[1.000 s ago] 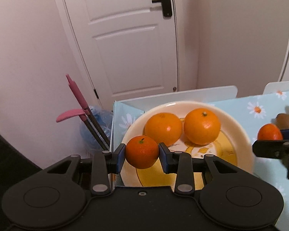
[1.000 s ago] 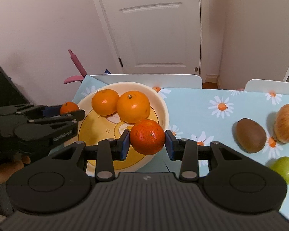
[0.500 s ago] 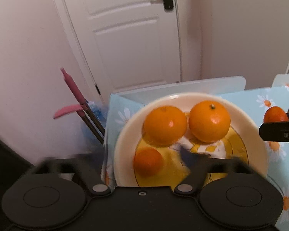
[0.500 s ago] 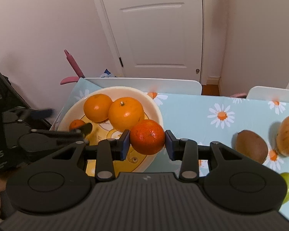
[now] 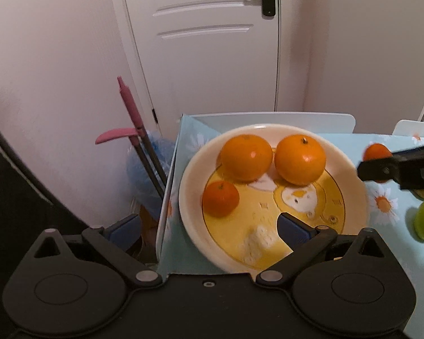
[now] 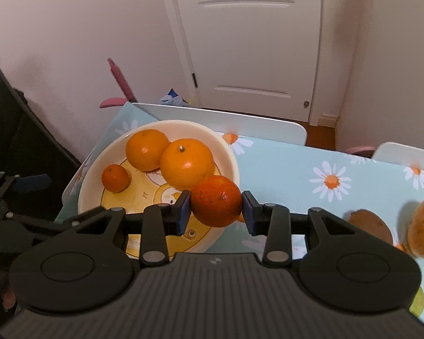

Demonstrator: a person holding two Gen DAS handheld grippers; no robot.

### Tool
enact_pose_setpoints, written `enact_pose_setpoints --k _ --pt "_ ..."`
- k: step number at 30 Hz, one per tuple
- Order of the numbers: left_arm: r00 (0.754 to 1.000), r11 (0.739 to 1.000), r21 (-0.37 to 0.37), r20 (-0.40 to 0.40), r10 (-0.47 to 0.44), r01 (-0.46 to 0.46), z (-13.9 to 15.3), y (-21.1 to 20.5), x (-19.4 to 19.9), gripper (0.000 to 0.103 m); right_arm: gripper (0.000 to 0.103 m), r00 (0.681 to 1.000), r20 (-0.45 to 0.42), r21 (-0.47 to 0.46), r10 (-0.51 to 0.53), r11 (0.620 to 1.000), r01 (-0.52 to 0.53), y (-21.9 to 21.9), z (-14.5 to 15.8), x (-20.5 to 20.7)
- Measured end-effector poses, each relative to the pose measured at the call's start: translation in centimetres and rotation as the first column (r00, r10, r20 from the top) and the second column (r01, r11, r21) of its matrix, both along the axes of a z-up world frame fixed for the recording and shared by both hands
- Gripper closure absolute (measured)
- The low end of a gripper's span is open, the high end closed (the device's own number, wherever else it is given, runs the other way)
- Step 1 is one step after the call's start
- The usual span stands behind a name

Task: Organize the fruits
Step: 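Lower the tangerine into the bowl beside the oranges and open the right tool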

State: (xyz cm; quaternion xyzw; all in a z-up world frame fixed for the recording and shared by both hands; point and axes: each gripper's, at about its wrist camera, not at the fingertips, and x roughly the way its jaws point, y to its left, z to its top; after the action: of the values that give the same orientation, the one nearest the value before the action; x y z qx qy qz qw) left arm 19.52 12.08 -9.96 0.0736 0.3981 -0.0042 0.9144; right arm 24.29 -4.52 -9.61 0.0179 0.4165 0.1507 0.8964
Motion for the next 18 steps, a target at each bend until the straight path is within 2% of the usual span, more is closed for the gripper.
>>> enact_pose_setpoints --k 10,16,18 --pt "1.000 0.999 0.024 0.004 0.030 -0.030 0.1 -0.5 -2.4 0.000 0.050 0.990 0.005 -0.058 0.139 0.989 -0.138 2.8 -1.7 1.0" --pt "0.999 0.998 0.039 0.005 0.043 -0.043 0.2 -0.3 -3.6 0.000 0.049 0.988 -0.008 -0.053 0.151 0.987 -0.152 3.1 -2.1 0.8" --pt "0.999 0.998 0.030 0.006 0.048 -0.048 0.3 -0.2 -4.0 0.000 0.038 0.990 0.005 -0.052 0.141 0.989 -0.140 2.9 -1.8 0.6"
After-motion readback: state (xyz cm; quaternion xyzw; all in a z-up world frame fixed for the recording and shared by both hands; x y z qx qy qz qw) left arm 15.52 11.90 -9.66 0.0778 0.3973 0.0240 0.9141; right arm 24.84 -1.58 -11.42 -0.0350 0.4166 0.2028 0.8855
